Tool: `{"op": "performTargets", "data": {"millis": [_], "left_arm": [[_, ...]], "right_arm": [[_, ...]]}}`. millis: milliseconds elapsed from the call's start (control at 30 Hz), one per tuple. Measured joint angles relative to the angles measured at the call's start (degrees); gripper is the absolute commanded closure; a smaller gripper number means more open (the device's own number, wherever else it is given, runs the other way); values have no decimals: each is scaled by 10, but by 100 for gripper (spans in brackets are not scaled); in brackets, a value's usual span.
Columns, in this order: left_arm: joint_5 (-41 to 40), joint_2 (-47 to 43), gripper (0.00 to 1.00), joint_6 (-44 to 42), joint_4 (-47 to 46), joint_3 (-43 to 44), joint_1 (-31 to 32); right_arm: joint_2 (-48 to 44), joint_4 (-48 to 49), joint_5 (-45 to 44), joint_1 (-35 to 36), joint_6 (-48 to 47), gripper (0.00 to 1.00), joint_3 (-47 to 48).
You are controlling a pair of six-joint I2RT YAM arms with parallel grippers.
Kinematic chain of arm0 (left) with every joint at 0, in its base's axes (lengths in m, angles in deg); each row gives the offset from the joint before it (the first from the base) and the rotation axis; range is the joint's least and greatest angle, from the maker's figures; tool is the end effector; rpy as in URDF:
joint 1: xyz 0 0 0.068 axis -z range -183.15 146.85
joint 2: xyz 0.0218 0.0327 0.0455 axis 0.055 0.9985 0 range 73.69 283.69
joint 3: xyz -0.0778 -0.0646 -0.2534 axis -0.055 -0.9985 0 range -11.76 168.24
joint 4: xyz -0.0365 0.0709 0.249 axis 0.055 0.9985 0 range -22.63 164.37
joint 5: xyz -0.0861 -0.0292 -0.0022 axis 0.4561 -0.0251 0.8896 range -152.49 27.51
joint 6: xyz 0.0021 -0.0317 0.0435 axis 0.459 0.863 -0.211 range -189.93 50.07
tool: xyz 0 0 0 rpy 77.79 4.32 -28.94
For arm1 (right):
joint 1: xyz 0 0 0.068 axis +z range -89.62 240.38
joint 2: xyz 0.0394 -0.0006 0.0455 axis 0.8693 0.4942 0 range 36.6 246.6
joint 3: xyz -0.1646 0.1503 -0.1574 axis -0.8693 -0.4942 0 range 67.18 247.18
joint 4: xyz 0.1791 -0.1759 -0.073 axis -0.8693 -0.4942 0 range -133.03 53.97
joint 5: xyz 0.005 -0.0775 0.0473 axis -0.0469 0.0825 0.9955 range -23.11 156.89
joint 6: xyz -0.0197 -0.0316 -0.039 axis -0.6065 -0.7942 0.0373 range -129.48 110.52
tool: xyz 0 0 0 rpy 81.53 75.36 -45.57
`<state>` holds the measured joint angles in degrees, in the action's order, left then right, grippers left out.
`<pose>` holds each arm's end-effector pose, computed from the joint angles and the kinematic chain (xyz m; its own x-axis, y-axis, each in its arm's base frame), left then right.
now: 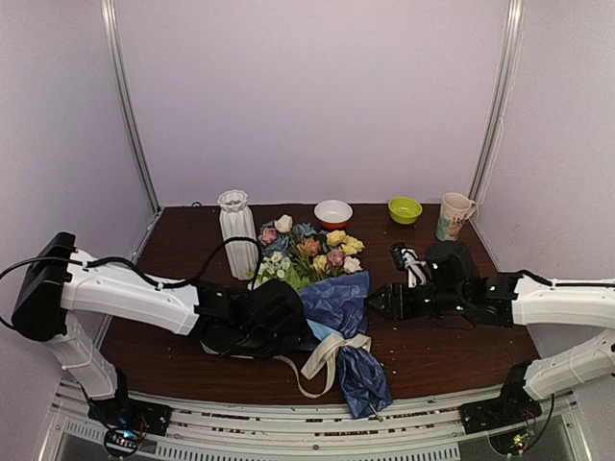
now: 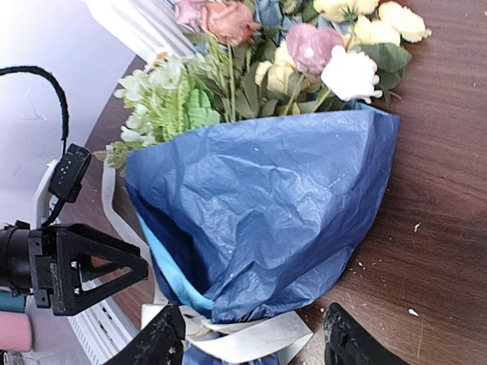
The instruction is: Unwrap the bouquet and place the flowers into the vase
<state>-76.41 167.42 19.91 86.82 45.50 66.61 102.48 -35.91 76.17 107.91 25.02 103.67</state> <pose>0.1224 -0.3073 0.1897 -0.8649 -0.4601 -0.2007 -0.2841 0.7783 -0.5599 0.1648 0.1884 0.2331 -0.7382 0.0214 -0.6743 -0.4912 0.6680 0.5590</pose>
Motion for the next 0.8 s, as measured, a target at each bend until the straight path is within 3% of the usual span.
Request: {"op": "performTargets", "data": {"millis": [100,200,400,567,800], "left_arm": [[0,17,23,19,-40,-16,0],[3,32,27,19,-68,-16,-7],[38,32,40,-11,-126,-32,-57],[72,47,49,-48,-165,-59,-95],[95,113,49,-163,-137,52,-118]], "right_arm": [[45,19,-1,0,9,42,3],[98,11,-5,-2,12,58,23],[198,-14,-6,-15,20,80,111],[229,-28,15,-20,24,99,138],[179,-28,34,-22,35,100,79]]}}
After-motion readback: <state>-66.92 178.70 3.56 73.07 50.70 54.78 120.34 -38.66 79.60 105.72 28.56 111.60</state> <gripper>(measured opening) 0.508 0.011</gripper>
